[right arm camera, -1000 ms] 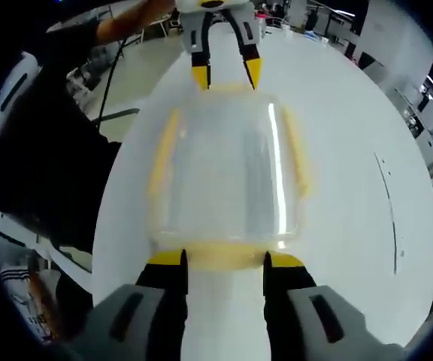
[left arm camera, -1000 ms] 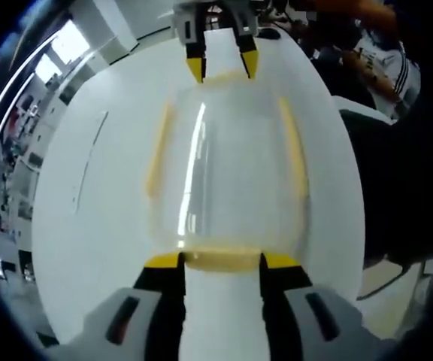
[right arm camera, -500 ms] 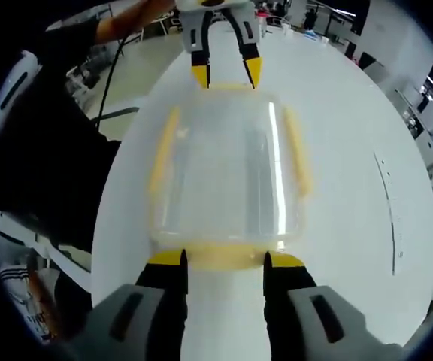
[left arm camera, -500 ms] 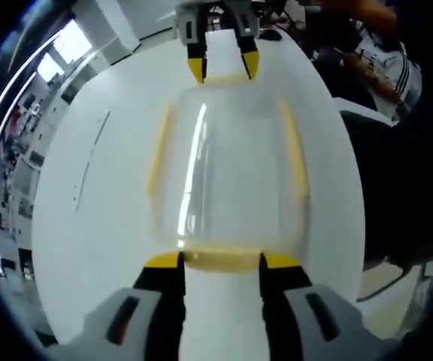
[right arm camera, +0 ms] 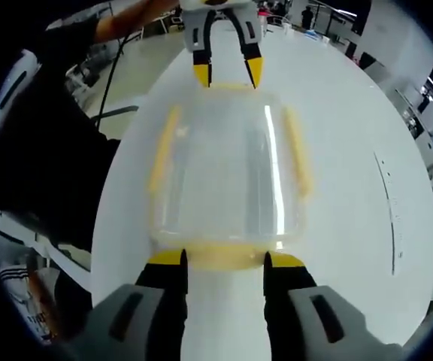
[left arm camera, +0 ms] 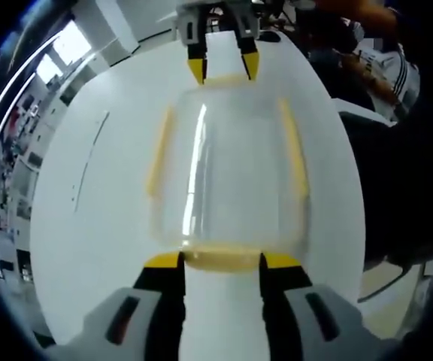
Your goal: Snap each plastic latch of the storage box into its locked position after aligning the lid with the box until every specified latch is closed and the lid sits flush.
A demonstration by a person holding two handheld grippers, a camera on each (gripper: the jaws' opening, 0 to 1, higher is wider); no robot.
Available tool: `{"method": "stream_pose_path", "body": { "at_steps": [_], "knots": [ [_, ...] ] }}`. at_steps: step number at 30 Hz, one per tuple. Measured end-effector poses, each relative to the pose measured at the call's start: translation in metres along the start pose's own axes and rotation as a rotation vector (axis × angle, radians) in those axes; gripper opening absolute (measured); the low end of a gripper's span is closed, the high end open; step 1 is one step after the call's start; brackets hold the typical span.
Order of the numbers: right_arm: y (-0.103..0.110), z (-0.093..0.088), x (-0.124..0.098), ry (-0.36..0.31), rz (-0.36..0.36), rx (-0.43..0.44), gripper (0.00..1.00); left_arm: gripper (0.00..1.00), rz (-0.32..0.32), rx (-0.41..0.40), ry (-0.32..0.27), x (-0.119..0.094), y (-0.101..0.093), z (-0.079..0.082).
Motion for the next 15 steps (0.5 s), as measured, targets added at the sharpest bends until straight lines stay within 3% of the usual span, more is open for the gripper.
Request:
{"method": "stream_pose_path", "body": {
  "at_steps": [15],
  "knots": [
    [0.0034,0.0000,0.0018,-0.002,0.002,0.023,0.37,0.37,-0.003,0.008,-0.009,0.0006,-0.0005,-0.0003]
  ]
}}
Point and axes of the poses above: the point that each gripper's makers call its tool centre point, and the gripper's own axes: x roughly forward along the fingers, y roughly to its left, z roughly out of its top, the point moved 4 cm from there along -x, roughly backward along the fingers, and after that the axes turned 2 degrees about z, right-handed, at the moved point
